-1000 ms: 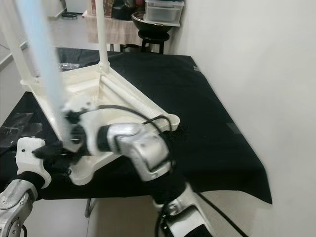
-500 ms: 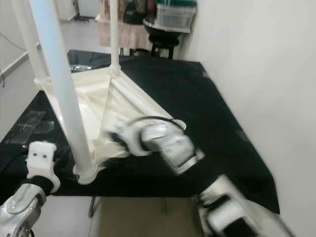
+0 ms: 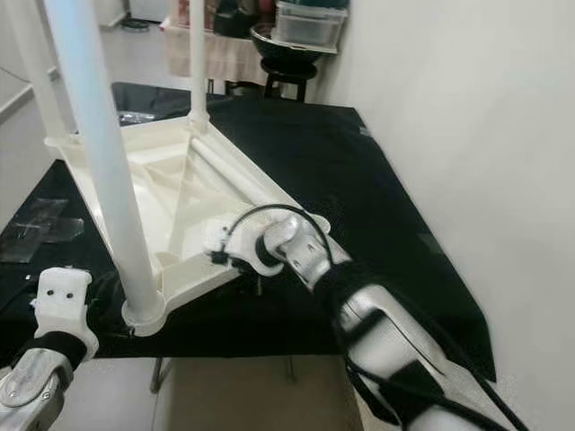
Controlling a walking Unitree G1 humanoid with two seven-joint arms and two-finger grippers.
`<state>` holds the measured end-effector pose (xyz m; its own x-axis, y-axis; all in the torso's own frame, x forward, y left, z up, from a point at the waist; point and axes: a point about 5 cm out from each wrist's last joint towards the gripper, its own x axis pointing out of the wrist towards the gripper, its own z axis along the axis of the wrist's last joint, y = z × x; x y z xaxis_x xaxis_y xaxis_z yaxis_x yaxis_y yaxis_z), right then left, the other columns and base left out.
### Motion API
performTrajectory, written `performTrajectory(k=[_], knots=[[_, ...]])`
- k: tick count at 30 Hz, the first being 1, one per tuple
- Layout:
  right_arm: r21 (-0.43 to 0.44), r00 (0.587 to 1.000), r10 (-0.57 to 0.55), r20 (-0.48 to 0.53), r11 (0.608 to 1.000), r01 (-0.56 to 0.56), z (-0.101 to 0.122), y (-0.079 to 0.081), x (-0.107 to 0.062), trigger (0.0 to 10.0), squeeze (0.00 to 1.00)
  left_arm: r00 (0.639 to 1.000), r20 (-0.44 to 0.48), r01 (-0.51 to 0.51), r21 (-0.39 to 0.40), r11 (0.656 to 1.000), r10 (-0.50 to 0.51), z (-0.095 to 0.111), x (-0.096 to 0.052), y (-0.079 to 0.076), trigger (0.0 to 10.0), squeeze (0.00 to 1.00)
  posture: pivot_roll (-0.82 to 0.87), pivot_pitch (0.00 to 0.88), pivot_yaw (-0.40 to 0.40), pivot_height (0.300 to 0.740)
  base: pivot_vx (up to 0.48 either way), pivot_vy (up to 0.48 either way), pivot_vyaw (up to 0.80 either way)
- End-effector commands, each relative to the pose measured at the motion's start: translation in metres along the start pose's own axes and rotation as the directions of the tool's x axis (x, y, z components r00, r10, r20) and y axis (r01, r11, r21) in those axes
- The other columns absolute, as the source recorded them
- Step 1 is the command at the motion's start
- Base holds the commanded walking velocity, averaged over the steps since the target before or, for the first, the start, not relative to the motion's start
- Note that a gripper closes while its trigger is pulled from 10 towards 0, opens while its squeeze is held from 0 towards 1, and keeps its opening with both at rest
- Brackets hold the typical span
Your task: Building children table
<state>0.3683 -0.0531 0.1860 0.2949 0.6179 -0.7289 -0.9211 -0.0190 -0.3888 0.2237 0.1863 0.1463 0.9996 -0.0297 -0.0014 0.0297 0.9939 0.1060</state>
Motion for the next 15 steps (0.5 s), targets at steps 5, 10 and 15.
performTrajectory(k=[5, 10, 15], knots=[[-0.152, 0.983, 0.089, -0.158, 0.982, -0.113, -0.002, 0.003, 0.007, 10.0, 0.0, 0.999, -0.051, 0.018, 0.012, 1.0, -0.018, -0.006, -0.017, -0.006, 10.0, 0.0, 0.04, 0.122, -0.182, 0.74, 0.0, 0.0, 0.0], [-0.189, 0.971, 0.092, -0.221, 0.973, -0.135, 0.0, 0.002, 0.012, 8.6, 0.0, 0.999, -0.052, 0.006, 0.009, 1.0, -0.005, -0.005, -0.02, -0.007, 10.0, 0.0, 0.05, 0.127, -0.19, 0.74, 0.0, 0.0, 0.0], [-0.21, 0.962, 0.029, -0.273, 0.974, -0.089, 0.008, 0.003, 0.027, 0.0, 0.0, 0.997, -0.069, -0.03, 0.012, 0.999, 0.031, -0.007, -0.029, -0.003, 10.0, 0.0, 0.06, 0.135, -0.201, 0.74, 0.0, 0.0, 0.0]])
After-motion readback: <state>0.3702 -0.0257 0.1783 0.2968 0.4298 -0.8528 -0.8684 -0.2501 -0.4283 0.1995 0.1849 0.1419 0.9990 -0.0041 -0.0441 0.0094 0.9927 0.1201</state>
